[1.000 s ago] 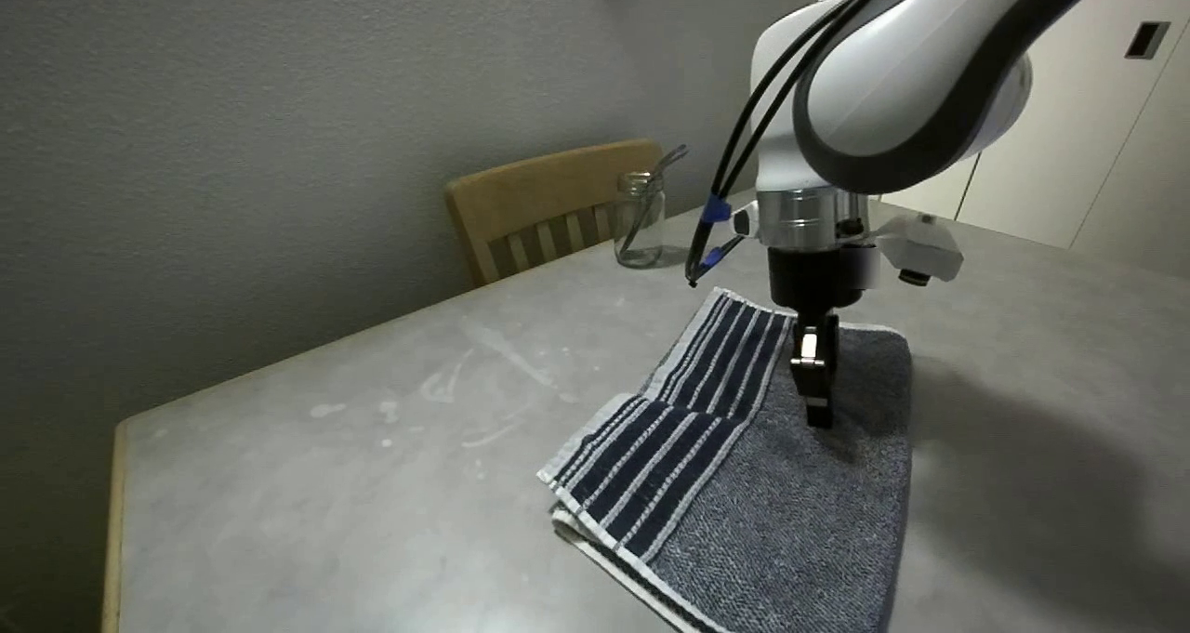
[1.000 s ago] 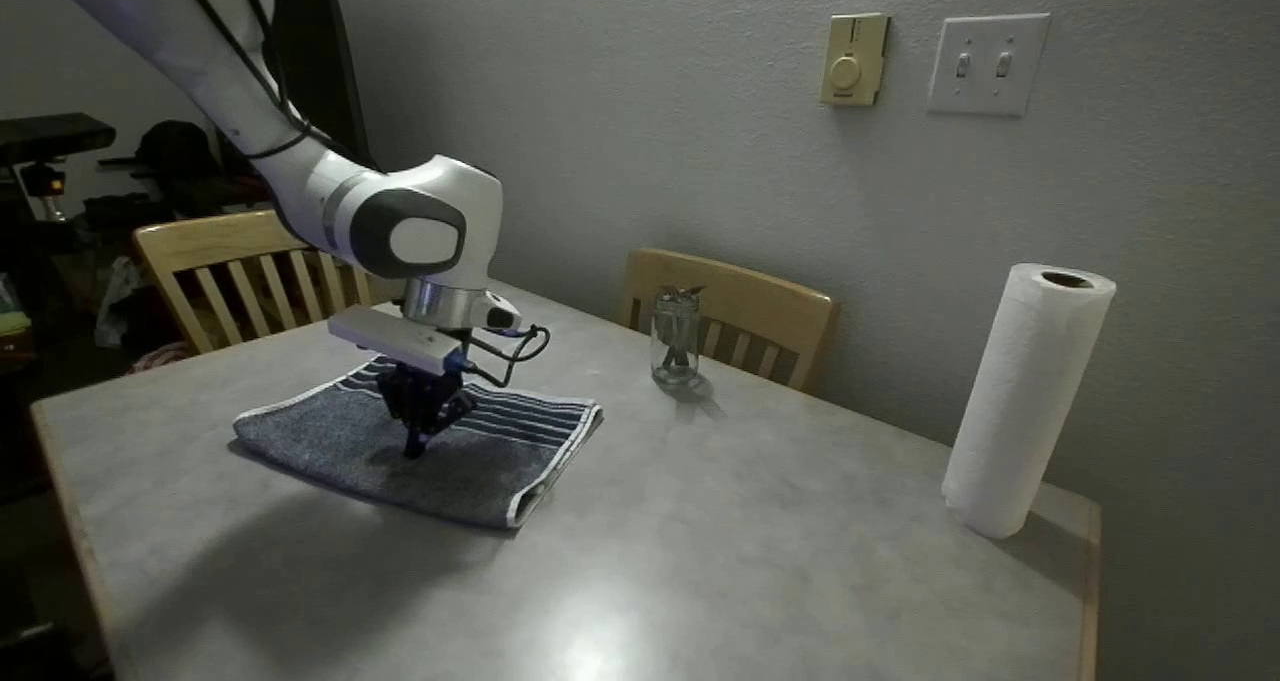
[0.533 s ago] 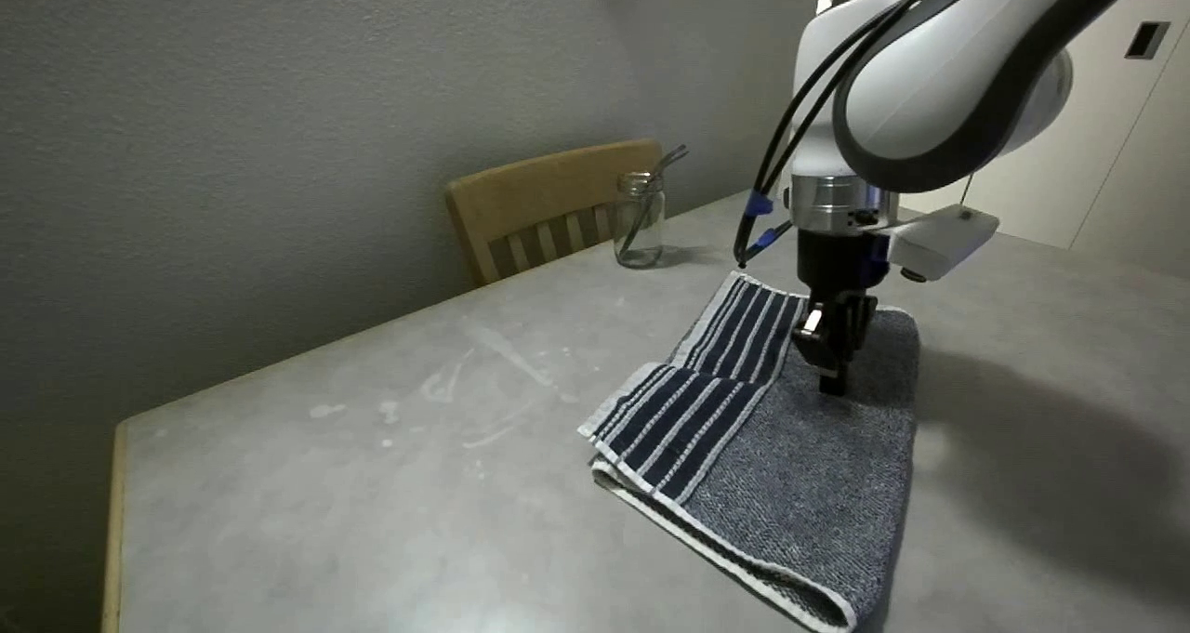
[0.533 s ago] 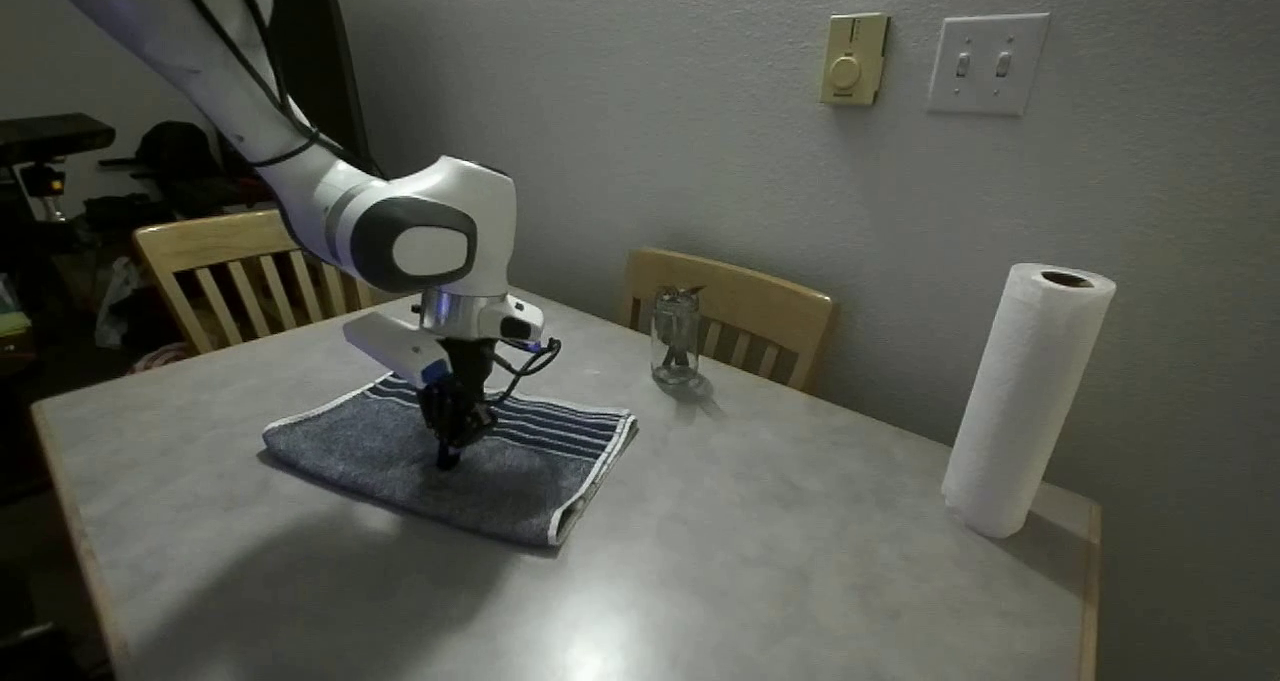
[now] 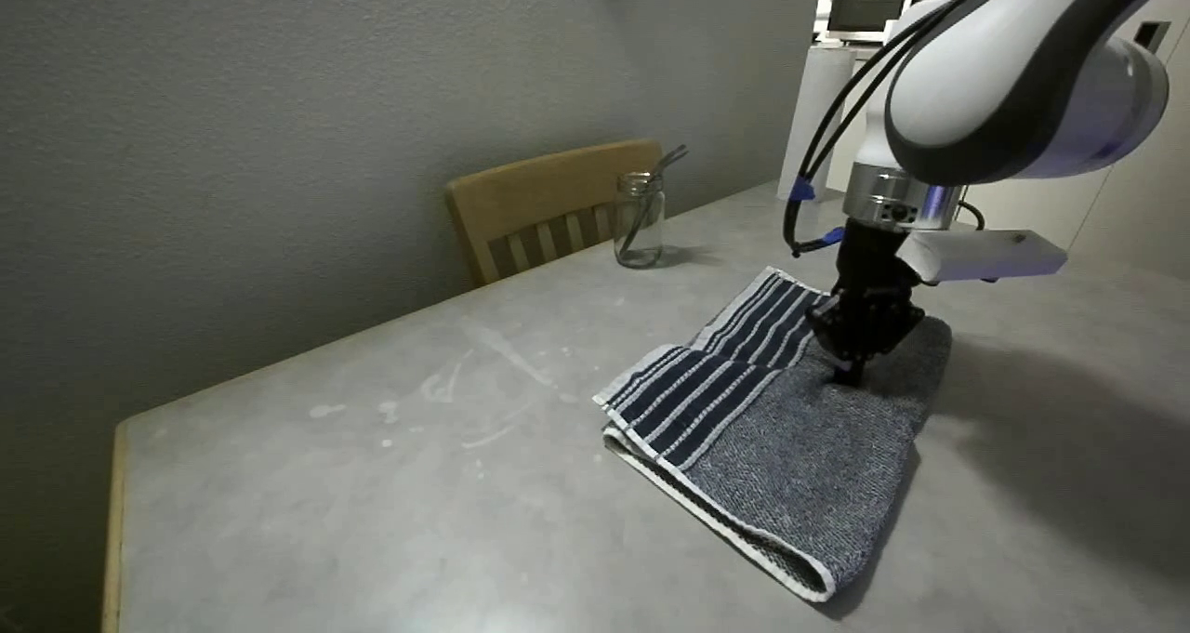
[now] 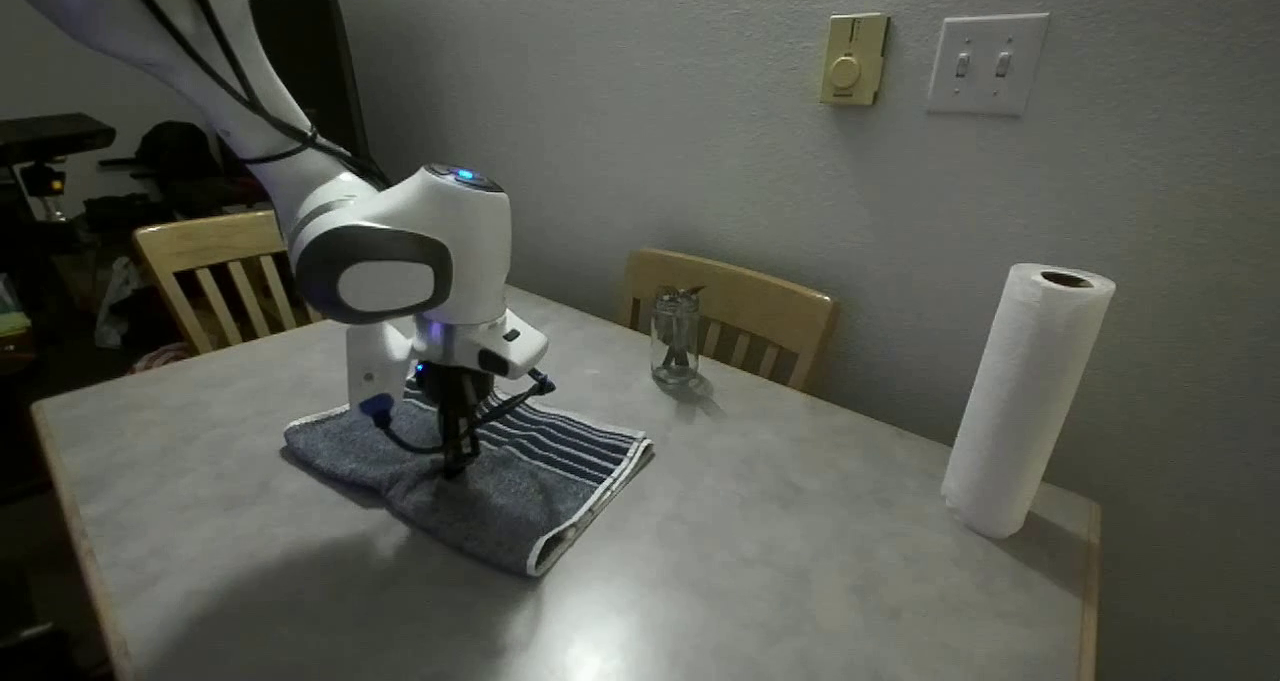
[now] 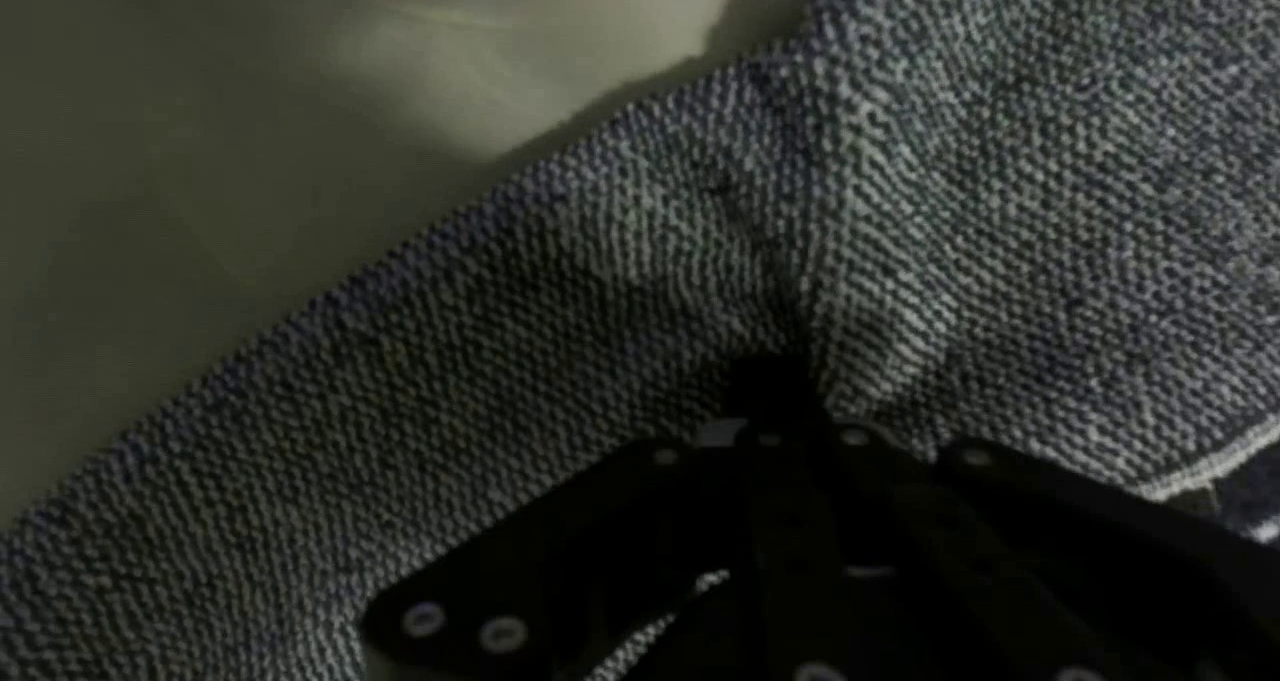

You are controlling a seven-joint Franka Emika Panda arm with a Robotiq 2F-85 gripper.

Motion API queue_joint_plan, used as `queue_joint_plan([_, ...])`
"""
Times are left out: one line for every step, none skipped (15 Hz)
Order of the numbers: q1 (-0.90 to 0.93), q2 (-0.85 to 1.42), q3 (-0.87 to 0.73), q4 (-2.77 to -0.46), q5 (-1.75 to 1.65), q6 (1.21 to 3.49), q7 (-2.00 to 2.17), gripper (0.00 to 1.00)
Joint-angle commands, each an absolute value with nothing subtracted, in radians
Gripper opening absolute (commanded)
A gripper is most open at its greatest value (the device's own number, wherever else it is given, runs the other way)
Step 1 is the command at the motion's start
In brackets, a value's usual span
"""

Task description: Unfold the towel then fold it again

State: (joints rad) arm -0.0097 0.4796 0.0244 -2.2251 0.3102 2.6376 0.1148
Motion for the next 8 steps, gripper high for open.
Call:
queue_joint_plan([-0.04,0.485,0.047,-2.294,0.395,2.741,0.157,0.0])
queue_joint_plan([-0.043,0.486,0.053,-2.299,0.419,2.752,0.163,0.0])
queue_joint_plan([-0.045,0.486,0.056,-2.302,0.438,2.759,0.17,0.0])
queue_joint_plan([-0.047,0.484,0.059,-2.307,0.454,2.767,0.175,0.0])
queue_joint_plan([-0.05,0.482,0.062,-2.312,0.469,2.774,0.179,0.0])
queue_joint_plan([-0.054,0.48,0.065,-2.315,0.483,2.778,0.182,0.0])
queue_joint_plan([-0.059,0.478,0.07,-2.317,0.498,2.78,0.18,0.0])
queue_joint_plan([-0.064,0.477,0.075,-2.319,0.512,2.782,0.177,0.0])
